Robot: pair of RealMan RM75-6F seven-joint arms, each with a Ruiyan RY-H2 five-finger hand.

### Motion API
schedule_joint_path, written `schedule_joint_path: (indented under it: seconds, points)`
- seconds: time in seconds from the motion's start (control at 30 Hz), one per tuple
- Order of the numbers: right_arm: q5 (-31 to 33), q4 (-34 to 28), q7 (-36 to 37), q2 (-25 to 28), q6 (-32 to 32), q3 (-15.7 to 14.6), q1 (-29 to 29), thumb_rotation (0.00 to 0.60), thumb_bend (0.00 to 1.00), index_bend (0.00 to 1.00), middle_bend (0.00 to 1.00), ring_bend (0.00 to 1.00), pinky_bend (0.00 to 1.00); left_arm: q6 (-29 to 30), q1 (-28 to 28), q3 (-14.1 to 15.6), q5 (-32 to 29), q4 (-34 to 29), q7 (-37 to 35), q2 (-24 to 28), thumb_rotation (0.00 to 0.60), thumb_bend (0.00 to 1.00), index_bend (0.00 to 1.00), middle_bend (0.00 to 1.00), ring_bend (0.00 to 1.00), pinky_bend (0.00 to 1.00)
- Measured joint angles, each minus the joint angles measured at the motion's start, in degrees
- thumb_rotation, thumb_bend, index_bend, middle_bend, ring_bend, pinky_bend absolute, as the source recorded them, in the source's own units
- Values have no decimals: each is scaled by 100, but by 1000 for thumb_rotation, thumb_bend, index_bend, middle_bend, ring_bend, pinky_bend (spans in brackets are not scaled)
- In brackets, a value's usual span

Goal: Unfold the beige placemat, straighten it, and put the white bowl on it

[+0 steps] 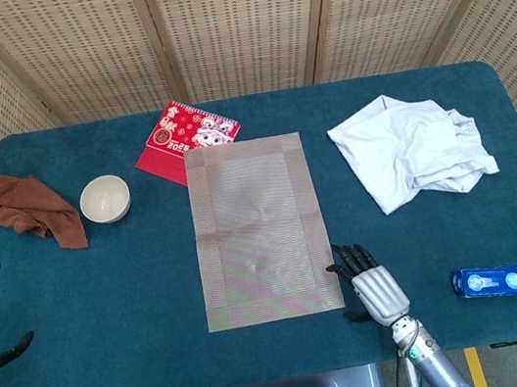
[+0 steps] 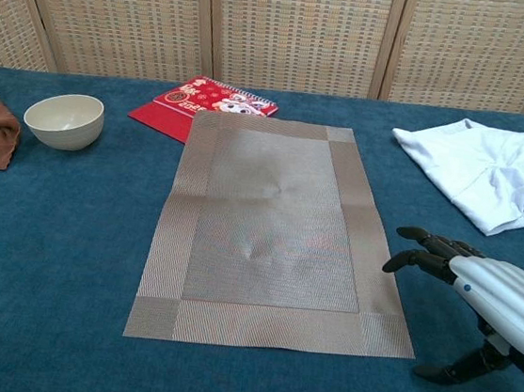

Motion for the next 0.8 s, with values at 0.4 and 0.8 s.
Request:
schedule_joint_path:
  seconds: [0.4,0.8]
  points:
    - [184,168,-89,-214,-164,59,114,600,296,287,0,0,0,-28,34,-48,17,-9,-30,8,600,101,57,0,0,0]
    - [178,486,-23,-437,-42,133,186,600,553,312,0,0,0,-46,51,-78,56,9,-22,-48,600,101,60,0,0,0]
